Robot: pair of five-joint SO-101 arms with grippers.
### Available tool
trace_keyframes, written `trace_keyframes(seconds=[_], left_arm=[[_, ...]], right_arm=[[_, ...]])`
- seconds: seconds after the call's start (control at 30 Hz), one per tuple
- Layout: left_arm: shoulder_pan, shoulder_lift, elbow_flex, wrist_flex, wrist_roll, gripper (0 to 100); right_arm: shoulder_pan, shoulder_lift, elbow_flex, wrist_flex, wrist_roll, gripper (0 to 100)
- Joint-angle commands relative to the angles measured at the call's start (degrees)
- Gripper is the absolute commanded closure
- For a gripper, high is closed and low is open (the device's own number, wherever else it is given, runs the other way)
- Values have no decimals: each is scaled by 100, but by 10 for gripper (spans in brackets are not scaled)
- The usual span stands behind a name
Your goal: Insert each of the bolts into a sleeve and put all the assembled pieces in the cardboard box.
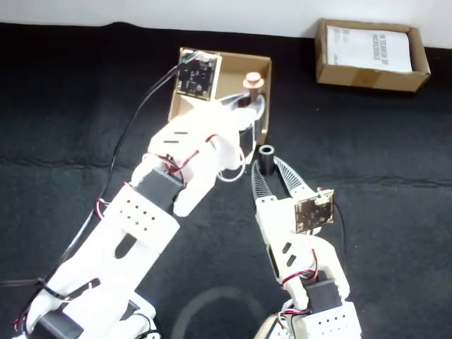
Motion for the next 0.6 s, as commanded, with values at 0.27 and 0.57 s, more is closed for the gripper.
trace_keyframes(seconds=[0.27, 0.57], left_arm=[[101, -312, -75, 299, 677, 991], [365, -312, -101, 290, 738, 991]], right_arm=[[-22, 4, 760, -101, -44, 991], [-22, 4, 760, -101, -44, 991]])
